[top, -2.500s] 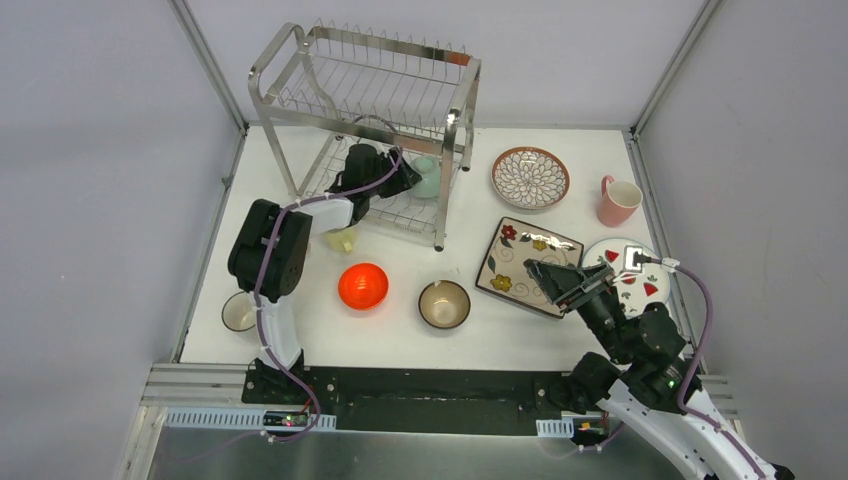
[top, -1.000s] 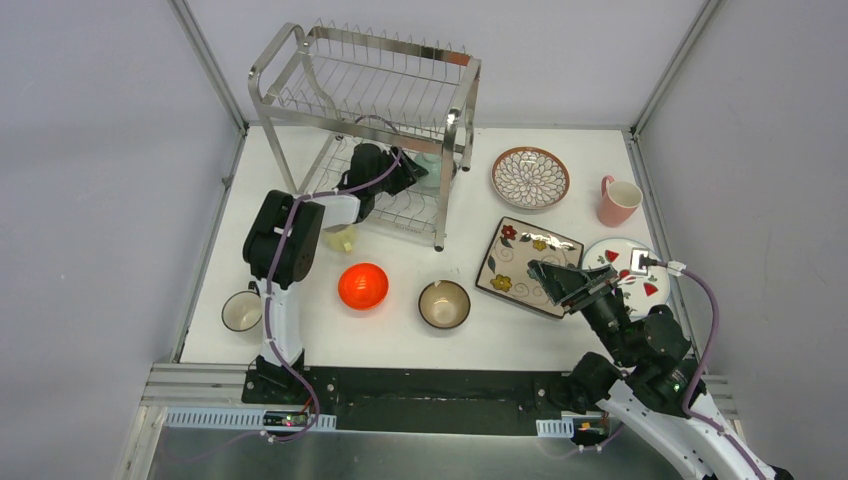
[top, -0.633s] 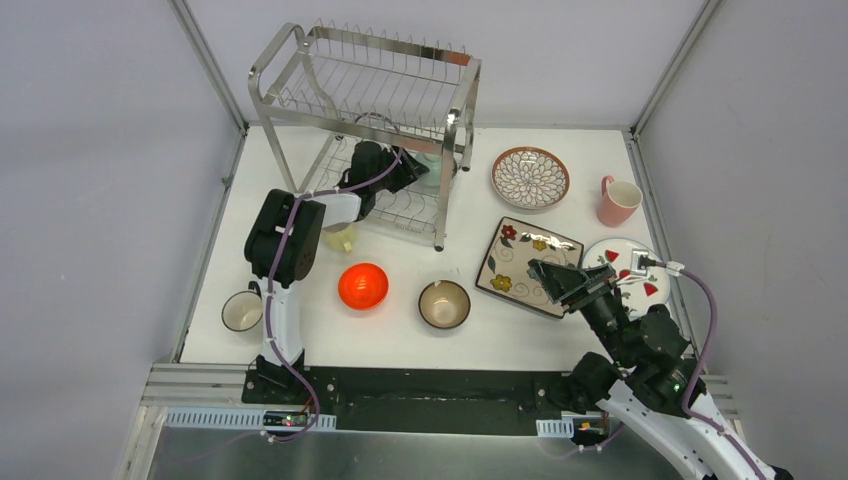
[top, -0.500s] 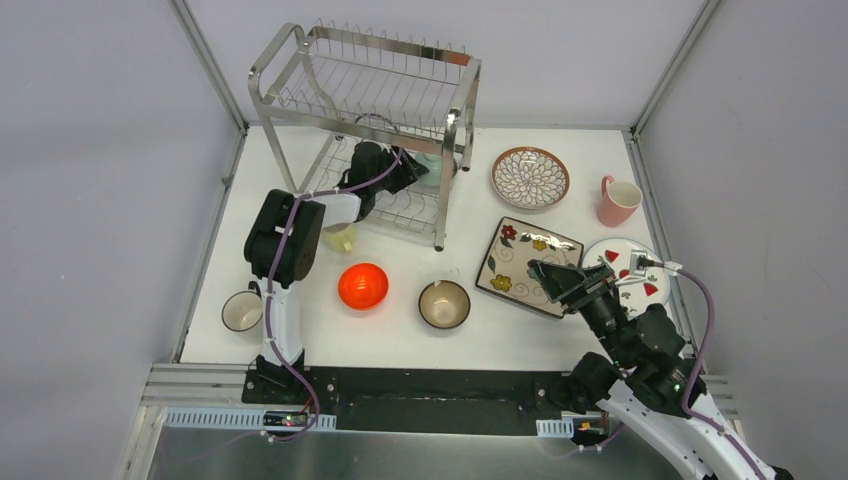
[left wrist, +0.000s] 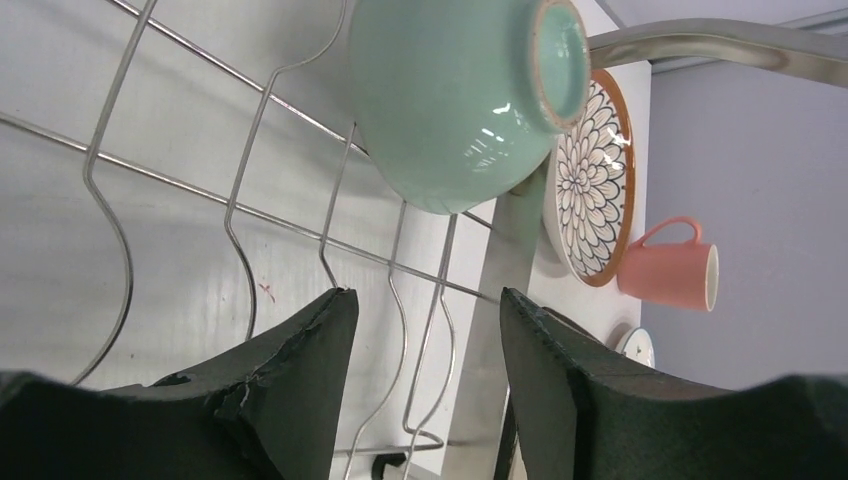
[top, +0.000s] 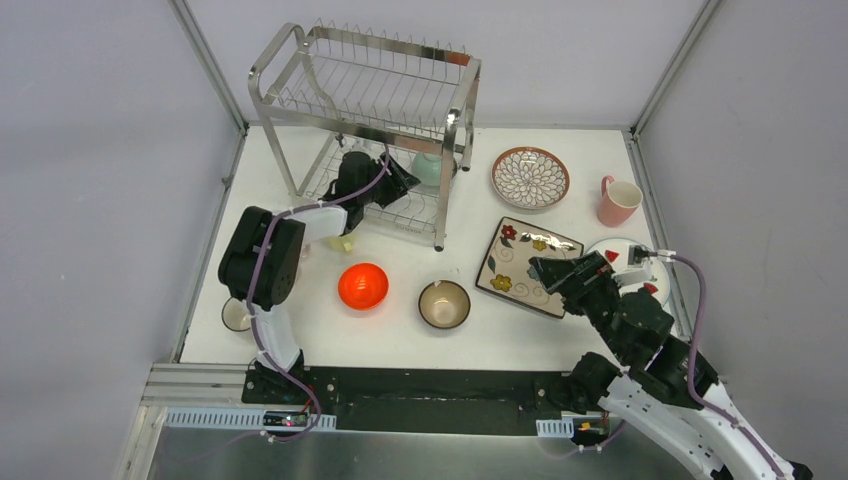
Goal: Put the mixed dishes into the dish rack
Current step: Move the bowl to the dish rack, then pick up the bowl from the center of the board.
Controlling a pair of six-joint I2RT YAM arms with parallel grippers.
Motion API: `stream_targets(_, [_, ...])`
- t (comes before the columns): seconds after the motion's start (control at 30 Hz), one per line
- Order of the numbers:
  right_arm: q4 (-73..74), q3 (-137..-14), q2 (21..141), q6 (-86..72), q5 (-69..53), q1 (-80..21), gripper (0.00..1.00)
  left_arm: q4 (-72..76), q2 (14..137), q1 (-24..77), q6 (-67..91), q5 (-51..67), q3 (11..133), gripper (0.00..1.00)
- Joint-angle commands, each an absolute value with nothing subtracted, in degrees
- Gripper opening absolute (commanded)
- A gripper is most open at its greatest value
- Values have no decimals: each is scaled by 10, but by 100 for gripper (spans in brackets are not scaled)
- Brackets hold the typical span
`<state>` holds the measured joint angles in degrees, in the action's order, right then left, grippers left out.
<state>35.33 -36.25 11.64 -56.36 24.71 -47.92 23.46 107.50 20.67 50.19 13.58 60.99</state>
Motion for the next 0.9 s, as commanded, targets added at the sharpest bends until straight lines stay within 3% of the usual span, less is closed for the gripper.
stream_targets(0.0, [410, -380, 144, -577, 271, -479, 100, 208, 1010, 211, 505, 113, 598, 57])
stream_targets(0.47, [299, -296, 249, -556, 110, -479, 94, -36, 817, 211, 497, 110, 522, 61])
stream_targets(0.77, [206, -291, 394, -555, 25, -479, 67, -158, 704, 210, 399, 200, 512, 64])
stream_targets(0.87, [175, -289, 429, -555, 12, -480, 63, -198, 670, 210, 351, 245, 513, 66])
